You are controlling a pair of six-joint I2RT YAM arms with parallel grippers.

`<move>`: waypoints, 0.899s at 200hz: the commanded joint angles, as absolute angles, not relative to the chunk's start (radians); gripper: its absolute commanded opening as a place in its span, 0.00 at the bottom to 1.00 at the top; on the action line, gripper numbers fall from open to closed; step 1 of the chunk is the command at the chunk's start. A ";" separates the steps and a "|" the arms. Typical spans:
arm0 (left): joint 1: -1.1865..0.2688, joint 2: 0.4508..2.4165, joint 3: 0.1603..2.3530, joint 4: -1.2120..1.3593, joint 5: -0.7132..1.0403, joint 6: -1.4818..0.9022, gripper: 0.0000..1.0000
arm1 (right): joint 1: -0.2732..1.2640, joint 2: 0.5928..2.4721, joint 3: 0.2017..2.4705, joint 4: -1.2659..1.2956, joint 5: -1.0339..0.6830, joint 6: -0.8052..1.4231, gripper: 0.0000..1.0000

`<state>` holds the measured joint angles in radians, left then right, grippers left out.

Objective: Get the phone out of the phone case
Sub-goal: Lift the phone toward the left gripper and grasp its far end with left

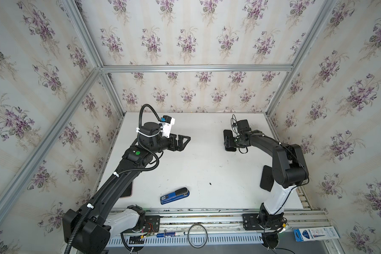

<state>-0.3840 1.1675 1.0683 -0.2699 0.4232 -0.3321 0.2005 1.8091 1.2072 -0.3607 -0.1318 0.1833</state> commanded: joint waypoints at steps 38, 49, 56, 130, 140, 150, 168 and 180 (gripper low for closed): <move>-0.379 1.222 1.075 -0.219 0.489 -0.368 1.00 | 0.432 1.637 1.127 -0.139 -0.082 0.179 0.44; -0.376 1.259 1.077 -0.218 0.498 -0.376 1.00 | 0.472 1.609 1.118 -0.129 -0.059 0.170 0.44; -0.373 1.268 1.080 -0.218 0.509 -0.381 1.00 | 0.495 1.588 1.105 -0.113 -0.052 0.170 0.44; -0.345 1.344 1.089 -0.186 0.620 -0.428 0.99 | 0.717 1.464 1.020 -0.008 0.015 0.147 0.43; -0.345 1.347 1.090 -0.184 0.621 -0.431 0.99 | 0.736 1.460 1.016 -0.005 0.018 0.144 0.43; -0.342 1.351 1.085 -0.184 0.617 -0.435 0.99 | 0.752 1.453 1.008 0.007 0.023 0.146 0.42; -0.332 1.369 1.088 -0.184 0.627 -0.448 0.97 | 0.780 1.447 1.002 0.017 0.027 0.146 0.42; -0.327 1.378 1.090 -0.181 0.639 -0.454 0.91 | 0.799 1.445 1.001 0.021 0.030 0.144 0.42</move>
<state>-0.3363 1.3632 1.0813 -0.2176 0.6025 -0.4301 0.7712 1.4590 1.0000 -0.0647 0.0090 0.1551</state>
